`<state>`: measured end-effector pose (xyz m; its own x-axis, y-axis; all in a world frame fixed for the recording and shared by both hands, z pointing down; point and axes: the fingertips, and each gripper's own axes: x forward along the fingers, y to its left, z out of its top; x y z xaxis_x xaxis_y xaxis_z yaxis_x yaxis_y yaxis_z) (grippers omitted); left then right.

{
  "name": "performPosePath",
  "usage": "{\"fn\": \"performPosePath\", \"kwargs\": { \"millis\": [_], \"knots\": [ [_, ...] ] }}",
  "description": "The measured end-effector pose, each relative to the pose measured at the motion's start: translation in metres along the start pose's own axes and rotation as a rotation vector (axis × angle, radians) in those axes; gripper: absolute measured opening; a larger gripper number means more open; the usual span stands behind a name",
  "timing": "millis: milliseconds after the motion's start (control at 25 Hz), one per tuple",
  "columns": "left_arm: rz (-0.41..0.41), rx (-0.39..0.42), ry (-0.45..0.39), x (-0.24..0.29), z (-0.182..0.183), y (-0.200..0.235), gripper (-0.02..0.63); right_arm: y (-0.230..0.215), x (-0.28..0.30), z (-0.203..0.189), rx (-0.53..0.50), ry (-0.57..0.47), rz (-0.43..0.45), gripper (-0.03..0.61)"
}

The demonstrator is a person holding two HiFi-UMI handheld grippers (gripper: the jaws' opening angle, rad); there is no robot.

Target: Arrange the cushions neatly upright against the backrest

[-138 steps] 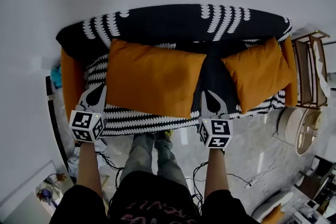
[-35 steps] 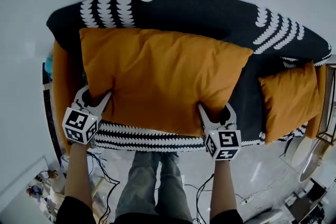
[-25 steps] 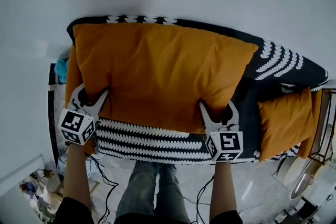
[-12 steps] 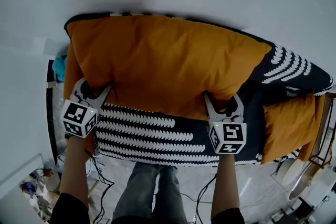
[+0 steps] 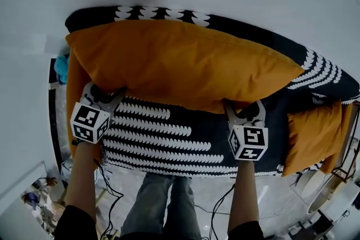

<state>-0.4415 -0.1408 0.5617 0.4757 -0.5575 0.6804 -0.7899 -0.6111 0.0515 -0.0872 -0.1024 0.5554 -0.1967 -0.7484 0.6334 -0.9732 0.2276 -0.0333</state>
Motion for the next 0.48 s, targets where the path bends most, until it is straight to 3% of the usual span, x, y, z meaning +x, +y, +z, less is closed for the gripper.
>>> {"fn": "performPosePath", "kwargs": {
  "millis": [480],
  "knots": [
    [0.028, -0.043, 0.044, 0.012, -0.016, 0.023, 0.35, 0.0, 0.022, -0.016, 0.044, 0.045, 0.006, 0.368]
  ]
}}
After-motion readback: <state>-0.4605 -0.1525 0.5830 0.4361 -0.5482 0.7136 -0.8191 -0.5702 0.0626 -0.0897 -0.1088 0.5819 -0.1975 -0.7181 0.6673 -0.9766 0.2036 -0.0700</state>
